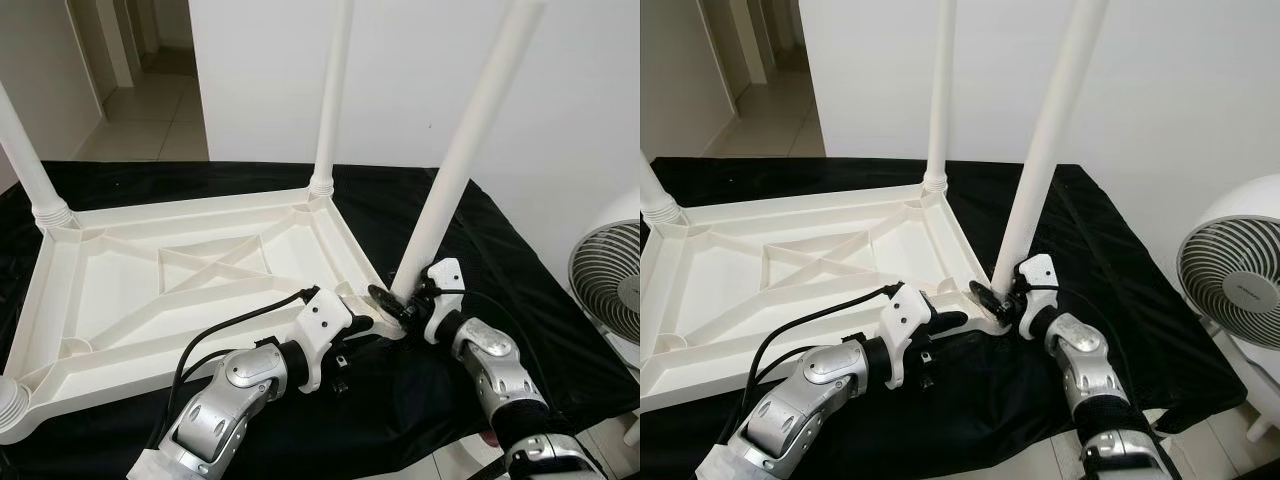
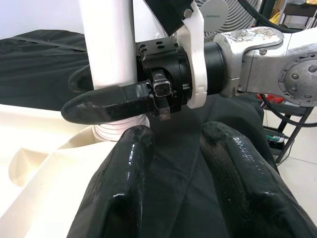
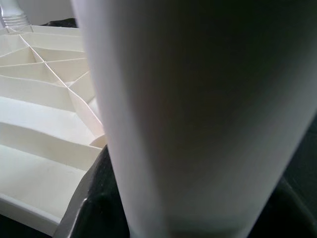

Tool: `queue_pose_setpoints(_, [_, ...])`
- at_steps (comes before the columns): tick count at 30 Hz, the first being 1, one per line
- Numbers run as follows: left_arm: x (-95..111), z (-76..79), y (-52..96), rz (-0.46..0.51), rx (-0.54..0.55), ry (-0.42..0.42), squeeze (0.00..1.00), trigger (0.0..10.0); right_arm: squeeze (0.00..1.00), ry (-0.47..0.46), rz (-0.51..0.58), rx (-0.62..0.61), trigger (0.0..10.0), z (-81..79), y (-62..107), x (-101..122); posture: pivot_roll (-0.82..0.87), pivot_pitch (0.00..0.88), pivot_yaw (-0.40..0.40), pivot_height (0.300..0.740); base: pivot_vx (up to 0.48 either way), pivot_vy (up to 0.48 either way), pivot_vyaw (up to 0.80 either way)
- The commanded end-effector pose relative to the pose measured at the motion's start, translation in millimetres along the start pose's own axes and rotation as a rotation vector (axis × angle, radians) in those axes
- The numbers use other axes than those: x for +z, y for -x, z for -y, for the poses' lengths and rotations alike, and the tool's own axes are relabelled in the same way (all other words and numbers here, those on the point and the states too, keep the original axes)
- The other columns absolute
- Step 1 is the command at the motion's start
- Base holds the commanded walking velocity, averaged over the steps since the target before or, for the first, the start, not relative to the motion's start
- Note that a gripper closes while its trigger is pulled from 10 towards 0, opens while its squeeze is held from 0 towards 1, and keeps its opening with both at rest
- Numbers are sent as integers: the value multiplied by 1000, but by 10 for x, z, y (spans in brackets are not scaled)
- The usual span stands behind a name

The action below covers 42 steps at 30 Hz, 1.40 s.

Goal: Building children table

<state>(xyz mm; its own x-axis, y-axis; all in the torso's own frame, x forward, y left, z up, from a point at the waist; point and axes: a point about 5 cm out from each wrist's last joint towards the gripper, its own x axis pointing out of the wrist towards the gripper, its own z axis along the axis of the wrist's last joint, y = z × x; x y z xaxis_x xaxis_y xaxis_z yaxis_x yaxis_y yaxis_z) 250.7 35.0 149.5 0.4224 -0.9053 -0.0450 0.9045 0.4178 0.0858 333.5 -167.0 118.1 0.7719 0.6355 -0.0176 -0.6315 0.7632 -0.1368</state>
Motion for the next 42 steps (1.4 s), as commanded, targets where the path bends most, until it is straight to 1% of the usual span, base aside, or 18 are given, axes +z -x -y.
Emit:
queue_pose_setpoints(1, [18,-6,0,-1,-14,-2,0,10000,0,25,-25,51,0,-54,-18,-44,21,0,-33,740,0,0,0])
queue_pose_setpoints(6, [14,8,-1,-1,-16,2,0,10000,0,16,-30,44,0,-61,20,-81,18,0,-32,740,0,0,0])
queue_pose_setpoints(7, [13,13,-2,-1,-17,3,0,10000,0,13,-34,34,10000,-61,38,-97,14,0,-33,740,0,0,0])
queue_pose_setpoints(13, [13,21,-9,0,-21,7,0,10000,0,-7,-36,-23,10000,-56,74,-116,5,0,-35,740,0,0,0])
queue_pose_setpoints(16, [7,53,-27,4,-30,16,0,10000,0,-11,-55,-168,10000,-41,103,-152,-4,6,-33,740,0,0,0])
queue_pose_setpoints(18, [5,63,-30,5,-34,20,0,10000,0,2,-53,-221,10000,-49,101,-154,-7,8,-31,740,0,0,0])
queue_pose_setpoints(19, [5,63,-30,5,-34,20,0,10000,0,2,-53,-221,10000,-49,101,-154,-7,8,-31,740,0,0,0])
queue_pose_setpoints(22, [4,64,-30,5,-37,20,0,10000,0,-11,-32,-345,10000,-73,99,-138,-11,11,-30,740,0,0,0])
queue_pose_setpoints(25, [4,63,-29,5,-37,20,0,10000,0,-16,-31,-364,10000,-75,100,-138,-11,11,-30,740,0,0,0])
queue_pose_setpoints(28, [6,62,-30,4,-37,18,0,10000,0,-50,-51,-550,10000,-144,141,-176,-11,11,-30,740,0,0,0])
queue_pose_setpoints(29, [6,62,-30,4,-37,18,0,10000,0,-50,-51,-550,10000,-144,141,-176,-11,11,-30,740,0,0,0])
queue_pose_setpoints(32, [-3,70,-36,5,-37,19,0,10000,0,-102,-72,-690,10000,-270,177,-230,-6,0,-42,740,0,0,0])
queue_pose_setpoints(33, [-3,70,-36,5,-37,19,0,10000,0,-102,-72,-690,10000,-270,177,-230,-6,0,-42,740,0,0,0])
queue_pose_setpoints(35, [-4,82,-44,6,-37,20,0,10000,0,-109,-83,-767,10000,-361,178,-234,-3,0,-47,740,0,0,0])
queue_pose_setpoints(36, [-4,82,-44,6,-37,20,0,10000,0,-109,-83,-767,10000,-361,178,-234,-3,0,-47,740,0,0,0])
queue_pose_setpoints(37, [-3,86,-47,8,-38,20,0,10000,0,-116,-86,-786,10000,-405,168,-229,-2,0,-50,740,0,0,0])
queue_pose_setpoints(39, [-2,87,-49,9,-38,20,0,10000,0,-106,-73,-775,10000,-431,142,-198,-2,0,-50,740,0,0,0])
queue_pose_setpoints(42, [-2,89,-57,10,-42,20,0,10000,0,-94,-67,-776,10000,-417,141,-165,-6,0,-47,740,0,0,0])
